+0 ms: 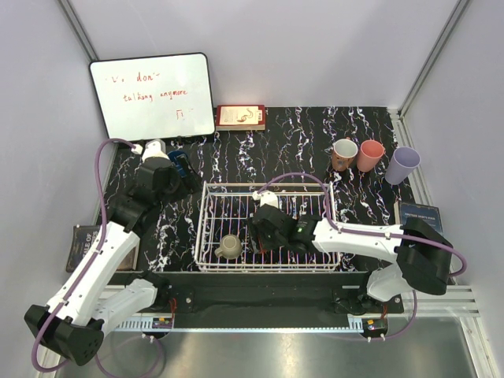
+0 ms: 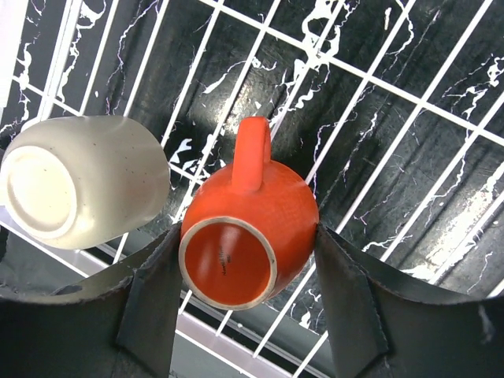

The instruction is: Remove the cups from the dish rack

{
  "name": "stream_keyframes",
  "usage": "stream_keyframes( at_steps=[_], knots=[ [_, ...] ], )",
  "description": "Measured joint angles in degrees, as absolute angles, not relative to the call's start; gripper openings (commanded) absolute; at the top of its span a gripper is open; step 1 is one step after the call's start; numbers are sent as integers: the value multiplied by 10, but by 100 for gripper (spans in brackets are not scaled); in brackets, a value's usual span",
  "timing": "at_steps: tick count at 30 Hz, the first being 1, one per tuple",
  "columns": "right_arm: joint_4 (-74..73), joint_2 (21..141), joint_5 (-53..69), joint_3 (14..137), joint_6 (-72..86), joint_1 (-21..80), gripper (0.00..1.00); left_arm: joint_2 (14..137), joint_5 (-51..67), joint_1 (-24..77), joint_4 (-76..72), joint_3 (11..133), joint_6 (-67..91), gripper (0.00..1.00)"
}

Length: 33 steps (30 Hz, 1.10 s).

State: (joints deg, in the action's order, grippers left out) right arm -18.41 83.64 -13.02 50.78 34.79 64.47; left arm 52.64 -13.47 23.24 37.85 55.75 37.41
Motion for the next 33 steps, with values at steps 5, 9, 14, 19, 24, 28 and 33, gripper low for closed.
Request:
stream_keyframes(
  at_steps=[5,9,14,19,24,28,33],
  knots=[
    [-183,838,-130,508,348,645,3,526,-135,233,378,557,373,84],
    [-186,832,-131,508,347,645,0,526,-135,233,378,556,373,84],
    [-203,781,-145,509,338,645,0,525,-134,234,378,556,373,84],
    [-213,701,-175,535,317,645,0,525,-126,234,378,556,373,85],
    [-185,638,-189,545,305,644,0,512,-75,234,346,546,375,84],
    [-101,595,-163,512,311,638,0,464,22,235,263,494,393,84],
    [12,573,-91,464,349,585,0,427,113,235,158,436,436,84]
  ],
)
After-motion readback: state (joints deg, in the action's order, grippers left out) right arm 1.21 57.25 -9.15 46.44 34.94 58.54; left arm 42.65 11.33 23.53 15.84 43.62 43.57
